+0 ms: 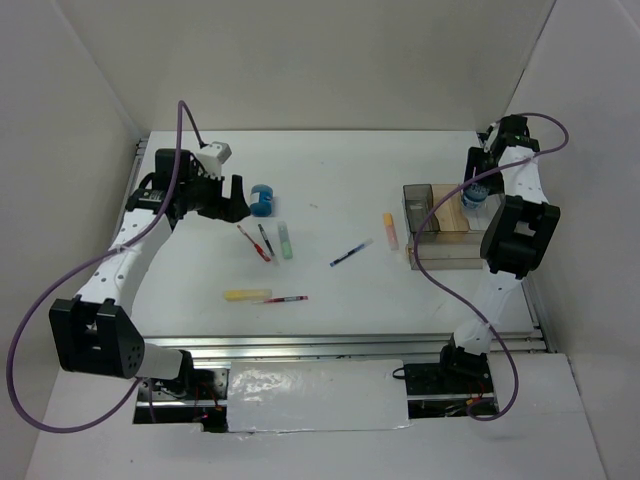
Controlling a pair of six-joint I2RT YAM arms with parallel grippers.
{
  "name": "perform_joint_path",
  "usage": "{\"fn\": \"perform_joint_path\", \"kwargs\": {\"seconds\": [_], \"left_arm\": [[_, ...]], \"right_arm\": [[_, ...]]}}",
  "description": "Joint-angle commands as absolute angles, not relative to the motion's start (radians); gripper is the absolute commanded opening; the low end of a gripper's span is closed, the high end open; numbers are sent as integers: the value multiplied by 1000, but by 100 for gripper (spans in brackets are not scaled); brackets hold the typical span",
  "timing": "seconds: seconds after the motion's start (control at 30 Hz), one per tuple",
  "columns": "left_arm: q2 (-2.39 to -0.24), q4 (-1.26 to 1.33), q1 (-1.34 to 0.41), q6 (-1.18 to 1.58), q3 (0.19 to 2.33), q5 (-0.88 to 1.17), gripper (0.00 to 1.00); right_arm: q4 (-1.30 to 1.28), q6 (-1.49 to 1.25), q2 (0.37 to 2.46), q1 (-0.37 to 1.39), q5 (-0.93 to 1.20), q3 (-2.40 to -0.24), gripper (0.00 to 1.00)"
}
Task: Sort the stationery into containers
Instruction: Place the stationery in the storage box, then pick up the stationery from the center of the board.
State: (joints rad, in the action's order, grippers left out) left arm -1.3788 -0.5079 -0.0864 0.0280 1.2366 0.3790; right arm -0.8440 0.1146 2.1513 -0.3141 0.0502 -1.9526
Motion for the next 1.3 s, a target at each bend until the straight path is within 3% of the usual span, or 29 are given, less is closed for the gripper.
{"fn": "perform_joint_path", "kwargs": {"seconds": [0.0,0.2,0.6,0.97,1.27], "left_arm": [[-1387,-489,-87,21,1267,385,99],[-1391,-489,-89,26,1262,385,99],[-1394,-489,-91,28,1266,376,99],[-1468,-502,-139,41,1361,209,99],[-1755,-629,-330,233,1632,-199,97]], "right_arm": [[-773,95,2160,-322,61,-2014,46],[-775,86,2177,-328,67,-2020,66],[-769,80,2180,-333,67,-2006,84],[-799,75,2076,-327,147,-2007,84],[-811,95,1870,-324,228,-1846,83]]}}
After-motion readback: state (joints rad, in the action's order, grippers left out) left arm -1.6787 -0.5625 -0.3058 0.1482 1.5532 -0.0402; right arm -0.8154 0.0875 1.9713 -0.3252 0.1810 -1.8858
